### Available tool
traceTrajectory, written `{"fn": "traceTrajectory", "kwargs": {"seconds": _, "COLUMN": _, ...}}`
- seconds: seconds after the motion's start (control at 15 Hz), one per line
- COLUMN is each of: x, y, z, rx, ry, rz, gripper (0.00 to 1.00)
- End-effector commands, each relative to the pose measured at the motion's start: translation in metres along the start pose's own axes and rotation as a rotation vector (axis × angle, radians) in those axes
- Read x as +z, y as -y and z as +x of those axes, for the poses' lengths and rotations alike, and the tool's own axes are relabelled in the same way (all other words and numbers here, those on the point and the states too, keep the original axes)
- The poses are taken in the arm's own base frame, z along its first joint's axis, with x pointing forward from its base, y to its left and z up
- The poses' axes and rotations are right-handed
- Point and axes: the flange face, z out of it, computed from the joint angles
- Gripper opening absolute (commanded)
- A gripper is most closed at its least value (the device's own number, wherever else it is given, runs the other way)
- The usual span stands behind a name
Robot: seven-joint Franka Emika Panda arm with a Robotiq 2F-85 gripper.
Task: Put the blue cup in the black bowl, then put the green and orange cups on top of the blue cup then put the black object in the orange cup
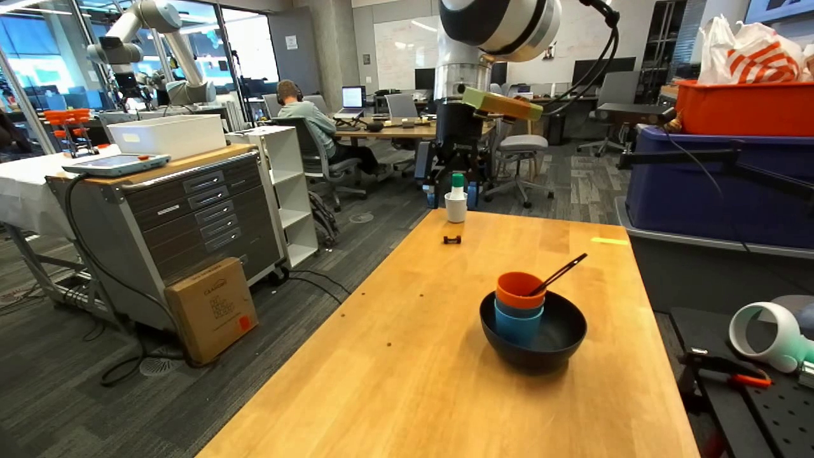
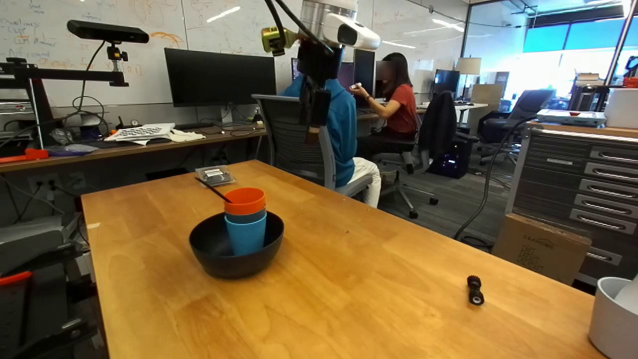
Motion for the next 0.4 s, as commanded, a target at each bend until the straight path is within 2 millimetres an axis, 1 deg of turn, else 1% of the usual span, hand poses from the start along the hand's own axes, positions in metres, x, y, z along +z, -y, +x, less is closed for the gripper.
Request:
{"fn": "traceTrajectory", "kwargs": {"seconds": 0.0, "x": -0.001, "y": 0.000, "z": -0.004, "rx": -0.008, "ry": -0.031, "rz": -0.006, "gripper": 1.00}}
{"fn": "traceTrajectory", "kwargs": {"seconds": 0.13, "x": 0.002, "y": -0.002, "z": -0.013, "rx": -0.011, "ry": -0.054, "rz": -0.008, "gripper": 1.00}}
{"fn": "traceTrajectory", "kwargs": {"seconds": 0.33, "x": 0.003, "y": -0.003, "z": -0.016, "rx": -0.010, "ry": -0.060, "rz": -0.008, "gripper": 1.00}}
